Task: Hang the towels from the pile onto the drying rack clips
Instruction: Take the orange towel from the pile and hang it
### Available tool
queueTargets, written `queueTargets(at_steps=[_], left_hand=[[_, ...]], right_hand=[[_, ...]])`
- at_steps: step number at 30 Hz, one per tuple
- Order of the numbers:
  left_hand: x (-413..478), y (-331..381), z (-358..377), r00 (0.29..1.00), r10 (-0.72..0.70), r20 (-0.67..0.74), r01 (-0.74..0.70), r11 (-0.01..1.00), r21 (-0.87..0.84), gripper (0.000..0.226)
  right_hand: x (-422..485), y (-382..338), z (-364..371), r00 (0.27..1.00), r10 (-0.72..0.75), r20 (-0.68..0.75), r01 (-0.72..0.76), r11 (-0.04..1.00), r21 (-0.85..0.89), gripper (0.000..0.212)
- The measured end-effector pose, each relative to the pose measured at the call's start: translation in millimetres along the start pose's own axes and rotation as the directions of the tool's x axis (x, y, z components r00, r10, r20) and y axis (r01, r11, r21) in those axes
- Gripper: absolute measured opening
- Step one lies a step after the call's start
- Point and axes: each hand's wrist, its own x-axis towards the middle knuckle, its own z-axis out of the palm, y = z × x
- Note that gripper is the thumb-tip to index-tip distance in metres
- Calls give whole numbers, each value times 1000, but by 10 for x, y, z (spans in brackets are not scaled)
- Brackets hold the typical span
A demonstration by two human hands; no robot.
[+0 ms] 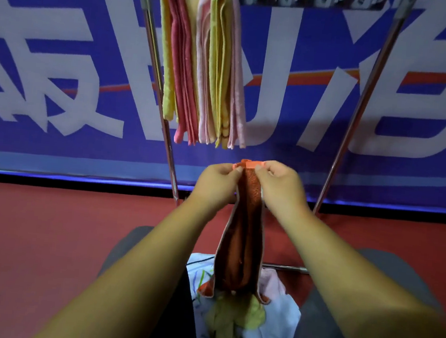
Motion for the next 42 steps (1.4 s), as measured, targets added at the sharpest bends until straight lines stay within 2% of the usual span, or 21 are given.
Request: queueTargets(at_steps=[3, 7, 11, 14, 17, 20, 24, 27, 30, 32, 35, 40, 42], left_hand=[[17, -286, 120, 999, -18, 51, 15, 998, 60, 38], [36, -659, 204, 990, -32, 140, 17, 994, 110, 32], [105, -888, 272, 970, -22, 243, -10, 991, 131, 40], [179, -993, 264, 979, -27, 200, -4, 988, 154, 38], [233, -1024, 265, 990, -41, 132, 14, 980, 198, 41], [264, -987, 279, 996, -46, 74, 27, 969, 245, 49], [297, -956, 303, 996, 77, -37, -55, 908, 416, 43], [321, -953, 319, 983, 152, -105, -86, 882, 463, 28], [329, -952, 343, 980, 166, -113, -99, 888, 449, 24], [308, -946, 368, 986, 135, -101, -87, 922, 378, 23], [262, -916, 379, 985, 146, -87, -106, 926, 363, 22], [248, -874, 330, 994, 74, -77, -52, 965, 258, 22], [232, -852, 326, 995, 84, -62, -65, 961, 269, 22]], right_hand=[[-130, 219, 84, 1000, -17, 16, 19, 988, -155, 29], [-224, 462, 144, 998, 18, 62, -8, 987, -161, 24], [-219, 565, 247, 990, 76, 117, -46, 970, -239, 20], [-198, 643, 340, 980, 100, 173, -62, 975, -214, 22], [-158, 706, 416, 962, 104, 254, -69, 987, -144, 26], [-100, 712, 466, 936, 183, 300, -185, 982, -19, 28], [-15, 731, 486, 894, 339, 294, -409, 885, 223, 33], [26, 773, 472, 869, 411, 277, -482, 832, 276, 35], [39, 799, 479, 879, 412, 242, -467, 846, 257, 37], [15, 806, 507, 896, 372, 241, -422, 884, 201, 38], [-14, 832, 531, 919, 301, 255, -343, 929, 139, 37], [-1, 821, 500, 923, 268, 277, -321, 932, 170, 30], [0, 831, 500, 924, 243, 294, -297, 942, 154, 30]])
